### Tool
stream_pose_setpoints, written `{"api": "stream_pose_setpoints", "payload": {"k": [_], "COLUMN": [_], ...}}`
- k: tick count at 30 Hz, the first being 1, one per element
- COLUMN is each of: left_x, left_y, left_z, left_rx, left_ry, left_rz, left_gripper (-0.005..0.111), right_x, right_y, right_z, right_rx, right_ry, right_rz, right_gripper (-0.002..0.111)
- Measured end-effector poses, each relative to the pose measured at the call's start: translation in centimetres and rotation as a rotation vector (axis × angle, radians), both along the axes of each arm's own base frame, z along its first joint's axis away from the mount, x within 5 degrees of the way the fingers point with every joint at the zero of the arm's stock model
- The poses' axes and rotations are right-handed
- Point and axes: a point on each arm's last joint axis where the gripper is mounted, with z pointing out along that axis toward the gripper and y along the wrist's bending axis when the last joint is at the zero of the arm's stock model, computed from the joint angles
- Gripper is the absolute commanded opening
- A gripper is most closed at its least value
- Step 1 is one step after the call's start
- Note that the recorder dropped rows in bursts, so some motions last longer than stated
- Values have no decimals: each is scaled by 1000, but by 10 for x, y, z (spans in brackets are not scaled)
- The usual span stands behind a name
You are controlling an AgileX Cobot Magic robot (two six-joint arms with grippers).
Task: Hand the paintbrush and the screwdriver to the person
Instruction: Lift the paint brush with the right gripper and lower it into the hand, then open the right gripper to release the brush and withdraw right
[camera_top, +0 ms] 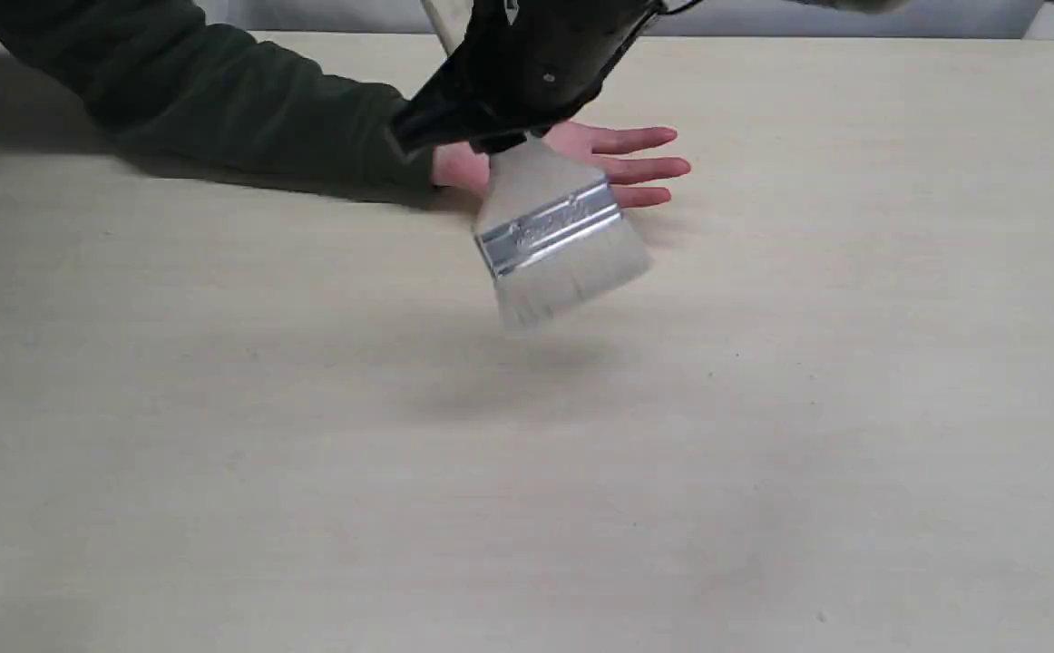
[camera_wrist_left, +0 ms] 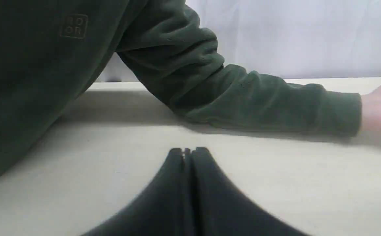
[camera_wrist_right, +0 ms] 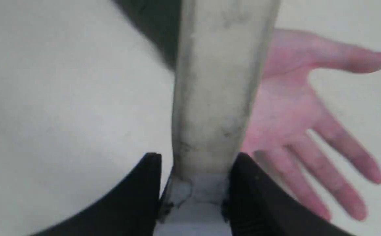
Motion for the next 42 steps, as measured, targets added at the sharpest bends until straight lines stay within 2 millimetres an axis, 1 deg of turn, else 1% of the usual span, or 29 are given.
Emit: {"api": "stream_pose_setpoints", "payload": {"k": [2, 5, 9, 13, 16, 19, 26, 27, 29, 34, 36, 39, 40, 42], "left_x": [0, 0, 0, 0, 0, 0, 0, 0, 0, 0, 0, 0, 0, 0], "left_y": [0, 0, 0, 0, 0, 0, 0, 0, 0, 0, 0, 0, 0, 0], "left_z": [0, 0, 0, 0, 0, 0, 0, 0, 0, 0, 0, 0, 0, 0], "left_rx": [0, 0, 0, 0, 0, 0, 0, 0, 0, 0, 0, 0, 0, 0], "left_ry": [0, 0, 0, 0, 0, 0, 0, 0, 0, 0, 0, 0, 0, 0], "left_rz": [0, 0, 0, 0, 0, 0, 0, 0, 0, 0, 0, 0, 0, 0], "left_gripper": [0, 0, 0, 0, 0, 0, 0, 0, 0, 0, 0, 0, 0, 0], "right_x": [12, 32, 58, 79, 88, 96, 110, 111, 114, 114, 113, 110, 109, 105], "right_y": [-6, -17, -34, -43, -39, -34, -25, -25, -25, -25, -25, -27, -28, -30], "right_z": [5, 4, -11, -37, -52, -63, -76, -79, -82, -83, -80, -65, -56, -43], "right_rx": [-8, -12, -28, -51, -49, -35, -20, -21, -21, -24, -21, -9, -1, 8], "right_ry": [-45, -72, -62, -28, -6, 8, 17, 18, 19, 23, 25, 18, 6, -8], "right_rz": [-41, -94, -157, -198, -207, -213, -222, -224, -226, -228, -231, -238, -239, -241], "right_gripper": [4, 4, 4, 4, 4, 4, 5, 7, 14, 49, 58, 59, 59, 59]}}
